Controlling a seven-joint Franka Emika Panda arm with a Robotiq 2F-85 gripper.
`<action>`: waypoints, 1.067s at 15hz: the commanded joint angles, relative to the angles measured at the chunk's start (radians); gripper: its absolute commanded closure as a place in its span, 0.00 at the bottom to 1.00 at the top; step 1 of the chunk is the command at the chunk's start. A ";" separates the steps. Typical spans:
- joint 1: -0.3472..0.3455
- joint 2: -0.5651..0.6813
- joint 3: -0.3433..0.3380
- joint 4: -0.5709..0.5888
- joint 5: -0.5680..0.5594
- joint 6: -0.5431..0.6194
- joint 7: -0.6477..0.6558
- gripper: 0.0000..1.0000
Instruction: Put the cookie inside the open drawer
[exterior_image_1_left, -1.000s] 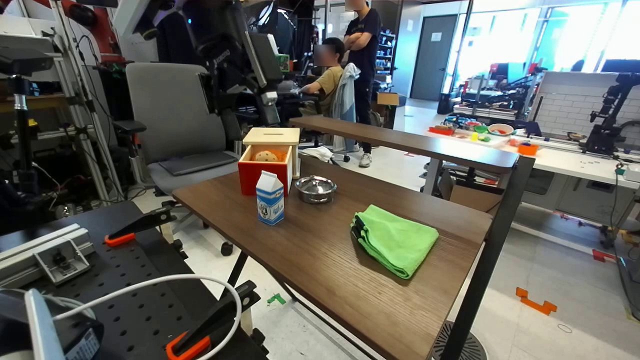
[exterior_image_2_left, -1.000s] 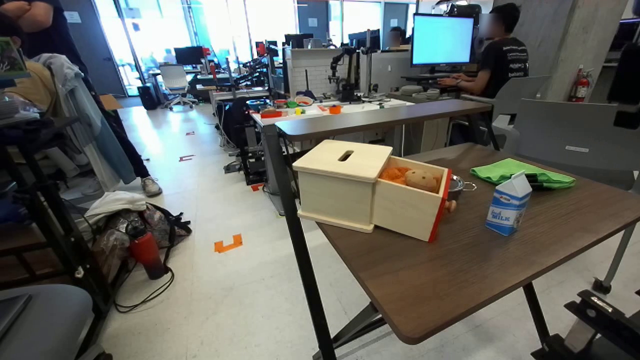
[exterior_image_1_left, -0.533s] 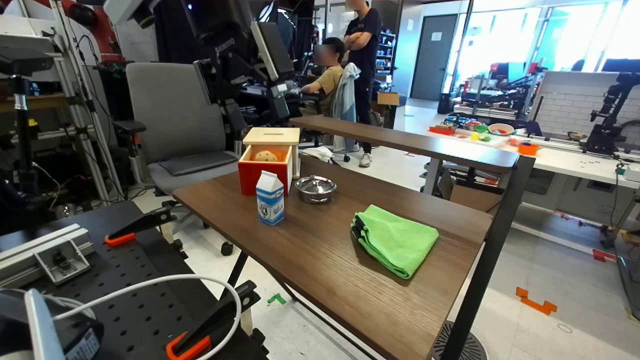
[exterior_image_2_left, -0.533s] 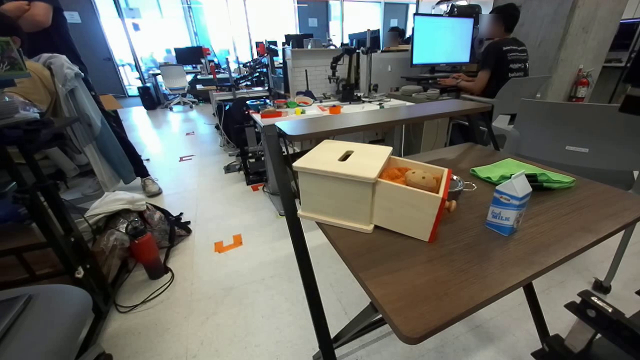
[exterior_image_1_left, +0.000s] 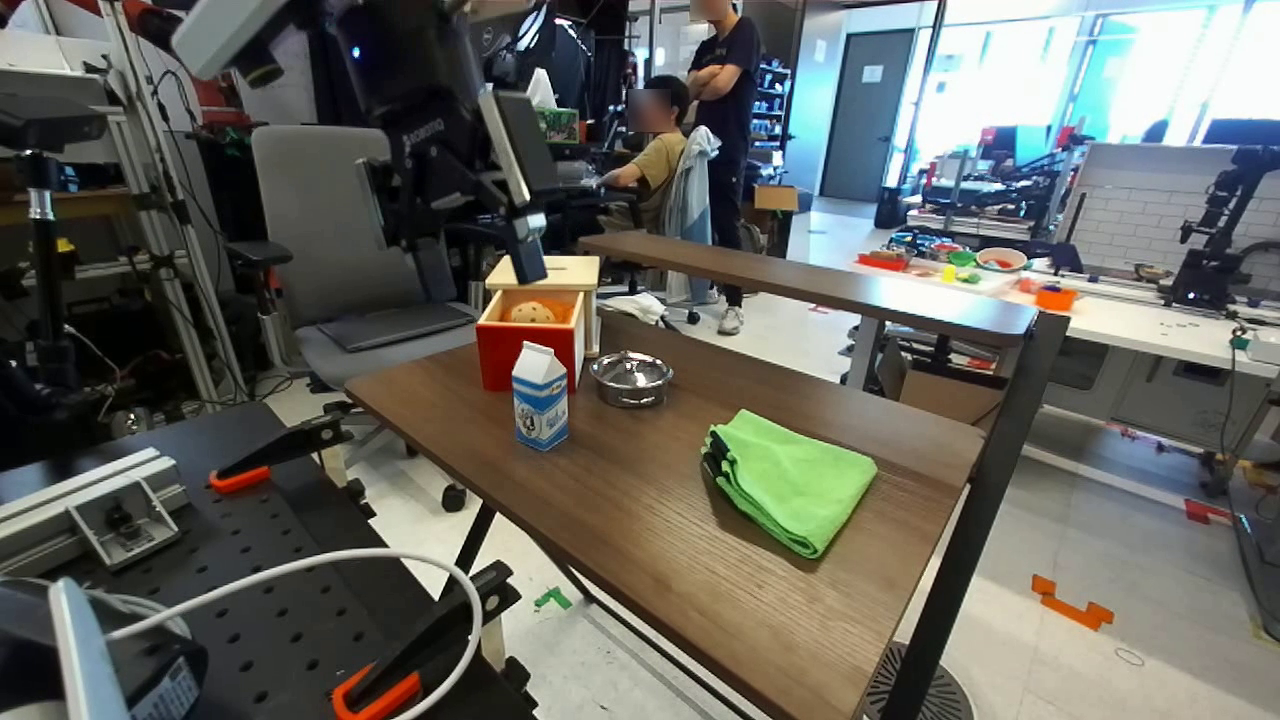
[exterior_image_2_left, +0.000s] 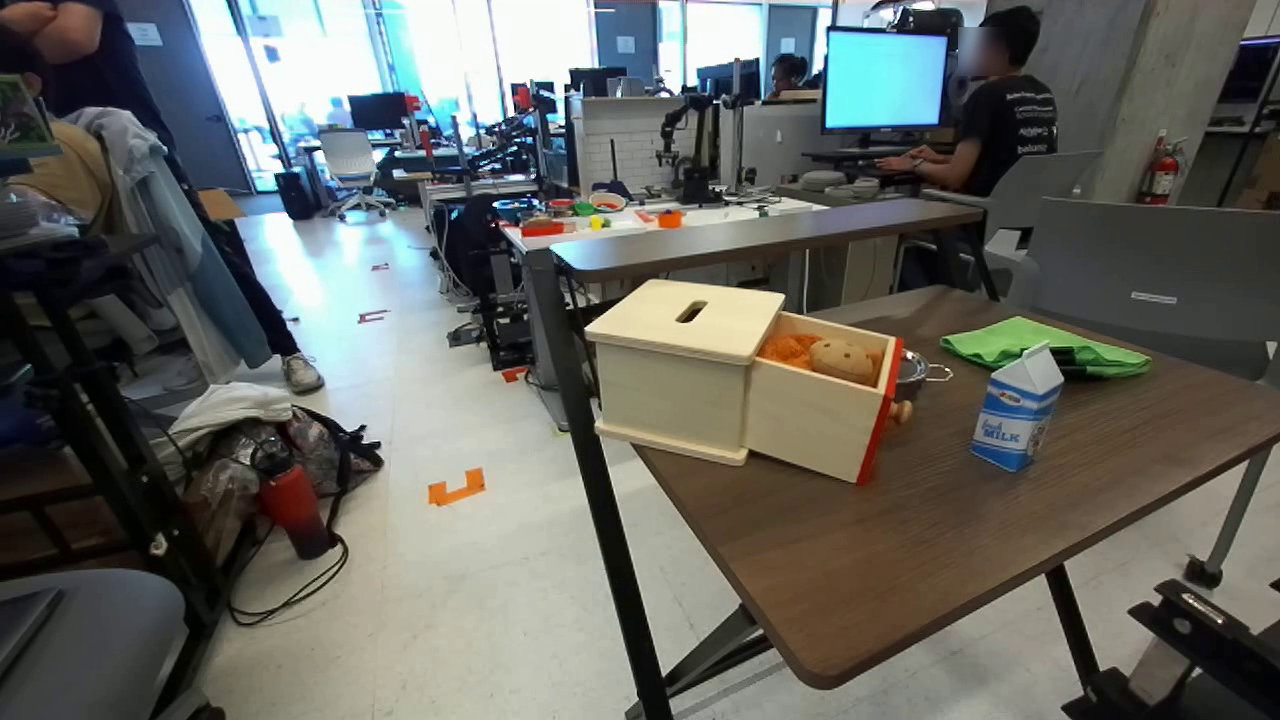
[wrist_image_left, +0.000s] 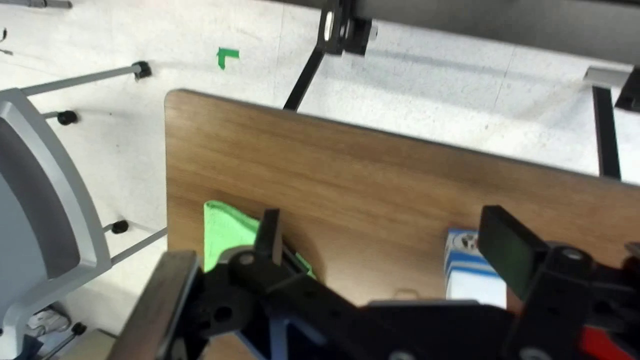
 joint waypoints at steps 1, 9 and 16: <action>0.015 0.097 0.004 -0.021 0.074 0.026 -0.152 0.00; 0.071 0.326 0.066 0.127 0.429 0.022 -0.687 0.00; 0.069 0.445 0.141 0.361 0.521 -0.112 -0.905 0.00</action>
